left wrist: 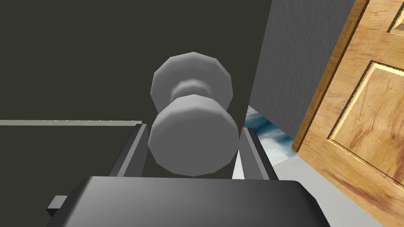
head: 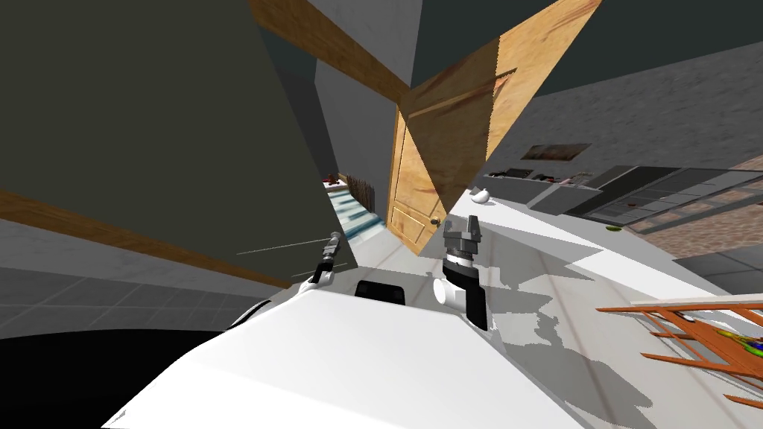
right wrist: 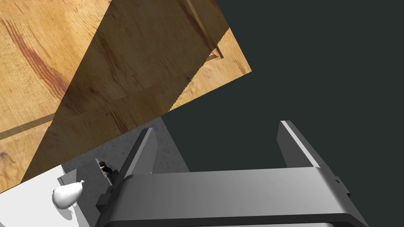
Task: Pull the door open
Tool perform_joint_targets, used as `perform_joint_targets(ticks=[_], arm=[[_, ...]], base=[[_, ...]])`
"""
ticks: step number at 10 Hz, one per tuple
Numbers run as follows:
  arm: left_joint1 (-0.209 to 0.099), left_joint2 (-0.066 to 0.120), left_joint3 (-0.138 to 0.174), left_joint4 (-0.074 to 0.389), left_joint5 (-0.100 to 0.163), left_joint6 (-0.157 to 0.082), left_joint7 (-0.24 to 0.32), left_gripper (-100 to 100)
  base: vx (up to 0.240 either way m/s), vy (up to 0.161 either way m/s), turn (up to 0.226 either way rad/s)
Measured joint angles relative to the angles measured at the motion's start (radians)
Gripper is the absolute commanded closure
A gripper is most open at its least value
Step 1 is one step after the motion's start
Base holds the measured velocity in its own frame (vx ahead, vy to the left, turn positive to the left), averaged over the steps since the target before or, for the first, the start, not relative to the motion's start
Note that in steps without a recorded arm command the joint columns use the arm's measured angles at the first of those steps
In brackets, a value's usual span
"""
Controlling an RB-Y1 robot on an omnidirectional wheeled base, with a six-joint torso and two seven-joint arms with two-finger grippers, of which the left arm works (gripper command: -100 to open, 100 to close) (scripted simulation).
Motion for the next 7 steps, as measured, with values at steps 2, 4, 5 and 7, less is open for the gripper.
perform_joint_targets(ticks=[2, 4, 5, 7], arm=[[0.004, 0.013, -0.026, 0.003, -0.014, -0.005, 0.025, 100], [0.021, 0.022, -0.047, -0.015, -0.025, -0.003, 0.043, 100], [0.024, 0.02, -0.05, -0.015, -0.026, -0.001, 0.044, 100], [0.034, 0.036, -0.068, -0.027, -0.036, -0.01, 0.064, 100]], base=[[-0.228, 0.013, -0.08], [-0.149, 0.029, -0.044], [-0.159, 0.015, -0.082], [-0.219, 0.04, -0.097]])
